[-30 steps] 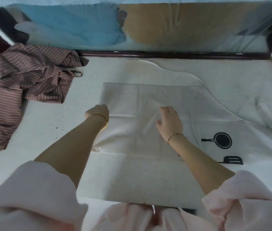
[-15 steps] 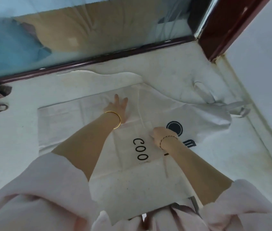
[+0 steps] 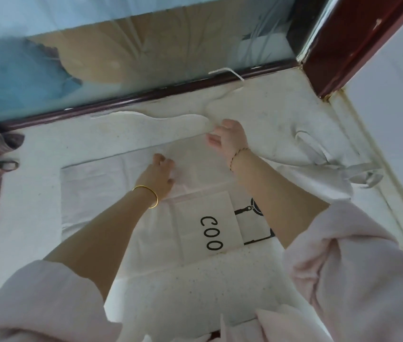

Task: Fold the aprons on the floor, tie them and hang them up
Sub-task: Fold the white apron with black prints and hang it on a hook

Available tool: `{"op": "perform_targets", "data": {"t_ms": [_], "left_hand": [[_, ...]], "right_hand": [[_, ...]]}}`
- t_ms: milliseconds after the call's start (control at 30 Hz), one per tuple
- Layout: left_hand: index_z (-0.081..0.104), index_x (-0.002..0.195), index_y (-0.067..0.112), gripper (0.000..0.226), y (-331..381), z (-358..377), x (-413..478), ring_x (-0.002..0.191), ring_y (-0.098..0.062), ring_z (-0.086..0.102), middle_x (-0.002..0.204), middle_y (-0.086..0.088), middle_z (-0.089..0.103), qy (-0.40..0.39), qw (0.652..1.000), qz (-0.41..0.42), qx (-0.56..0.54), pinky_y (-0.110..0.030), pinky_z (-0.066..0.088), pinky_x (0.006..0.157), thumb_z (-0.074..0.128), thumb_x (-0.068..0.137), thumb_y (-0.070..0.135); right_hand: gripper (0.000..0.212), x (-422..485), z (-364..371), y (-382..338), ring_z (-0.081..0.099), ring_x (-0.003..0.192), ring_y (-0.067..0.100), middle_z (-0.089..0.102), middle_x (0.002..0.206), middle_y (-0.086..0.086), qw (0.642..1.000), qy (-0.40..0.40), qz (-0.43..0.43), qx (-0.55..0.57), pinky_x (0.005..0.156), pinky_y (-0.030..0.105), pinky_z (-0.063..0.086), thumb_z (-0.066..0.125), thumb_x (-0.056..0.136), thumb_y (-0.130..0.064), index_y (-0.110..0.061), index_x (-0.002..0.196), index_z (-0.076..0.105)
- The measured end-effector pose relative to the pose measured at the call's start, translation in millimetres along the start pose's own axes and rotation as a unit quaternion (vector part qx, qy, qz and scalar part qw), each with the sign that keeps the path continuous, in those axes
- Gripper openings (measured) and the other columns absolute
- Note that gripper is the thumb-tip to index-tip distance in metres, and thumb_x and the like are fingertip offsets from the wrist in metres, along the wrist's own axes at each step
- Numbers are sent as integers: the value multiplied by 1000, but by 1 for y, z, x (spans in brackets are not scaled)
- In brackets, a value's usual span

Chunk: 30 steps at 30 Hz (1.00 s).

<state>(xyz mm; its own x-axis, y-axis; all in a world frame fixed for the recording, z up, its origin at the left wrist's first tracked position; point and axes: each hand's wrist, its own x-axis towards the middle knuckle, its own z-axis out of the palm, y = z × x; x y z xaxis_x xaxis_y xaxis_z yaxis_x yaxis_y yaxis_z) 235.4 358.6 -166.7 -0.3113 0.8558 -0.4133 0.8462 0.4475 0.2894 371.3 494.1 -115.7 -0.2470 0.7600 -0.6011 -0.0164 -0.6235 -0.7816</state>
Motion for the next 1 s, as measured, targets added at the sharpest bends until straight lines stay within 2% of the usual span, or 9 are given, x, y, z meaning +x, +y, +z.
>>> {"op": "perform_targets", "data": {"t_ms": [67, 133, 200, 267, 433, 500, 667, 833, 1000], "left_hand": [[48, 121, 8, 33, -14, 7, -15, 97, -35, 53, 128, -13, 34, 53, 997, -45, -35, -42, 47, 77, 48, 88, 7], [51, 113, 4, 27, -33, 15, -36, 97, -38, 51, 121, -17, 37, 94, 989, -97, -58, -46, 47, 78, 45, 87, 2], [52, 111, 3, 26, -53, 23, -58, 101, -39, 49, 118, -20, 40, 126, 978, -153, -61, -48, 45, 82, 43, 87, -1], [50, 112, 3, 28, -73, 31, -80, 106, -39, 47, 119, -20, 41, 139, 964, -221, -50, -47, 44, 83, 41, 87, -3], [37, 130, 1, 37, -123, 48, -142, 118, -36, 41, 128, -20, 39, 120, 884, -450, -38, -45, 40, 92, 41, 95, 14], [34, 132, 0, 44, -137, 52, -161, 121, -35, 39, 130, -19, 39, 114, 851, -509, -59, -44, 37, 94, 41, 97, 25], [38, 129, 2, 54, -160, 57, -187, 120, -36, 46, 128, -18, 50, 93, 829, -539, -113, -43, 38, 91, 38, 96, 45], [49, 119, 3, 47, -166, 54, -194, 103, -35, 56, 112, -19, 61, 101, 846, -501, -152, -35, 36, 74, 30, 99, 41], [54, 106, -2, 43, -166, 50, -190, 81, -32, 49, 104, -23, 59, 146, 857, -453, -198, -35, 36, 68, 29, 100, 33]], "right_hand": [[24, -18, 12, 40, 59, 66, 30, 51, 106, 23, 994, -27, 13, -105, 57, 33, 52, 39, 89, 8, -10, 100, 50], [21, -39, 27, 76, 59, 67, 28, 53, 100, 15, 958, -93, -4, -272, 47, 25, 50, 40, 89, 2, -15, 89, 52], [21, -59, 40, 104, 62, 83, 32, 53, 102, 9, 882, -175, -54, -435, 64, 33, 56, 43, 89, -3, -12, 103, 55], [30, -76, 50, 123, 58, 100, 33, 51, 113, 11, 788, -226, -103, -563, 85, 38, 50, 44, 89, -8, -10, 118, 52], [42, -109, 70, 152, 41, 116, 30, 40, 125, 9, 571, -223, -220, -759, 82, 36, 41, 55, 88, -38, -20, 125, 45], [59, -114, 71, 162, 38, 117, 30, 38, 129, 8, 522, -199, -240, -794, 82, 37, 39, 59, 82, -51, -22, 130, 41], [84, -125, 73, 180, 34, 120, 30, 31, 137, 9, 494, -160, -260, -814, 84, 38, 37, 60, 74, -64, -21, 139, 29], [86, -127, 75, 184, 30, 125, 30, 25, 143, 10, 491, -149, -265, -816, 90, 41, 37, 54, 77, -67, -21, 142, 24], [89, -126, 73, 185, 28, 127, 30, 22, 145, 9, 477, -145, -263, -826, 92, 42, 35, 55, 77, -67, -22, 144, 20]]}}
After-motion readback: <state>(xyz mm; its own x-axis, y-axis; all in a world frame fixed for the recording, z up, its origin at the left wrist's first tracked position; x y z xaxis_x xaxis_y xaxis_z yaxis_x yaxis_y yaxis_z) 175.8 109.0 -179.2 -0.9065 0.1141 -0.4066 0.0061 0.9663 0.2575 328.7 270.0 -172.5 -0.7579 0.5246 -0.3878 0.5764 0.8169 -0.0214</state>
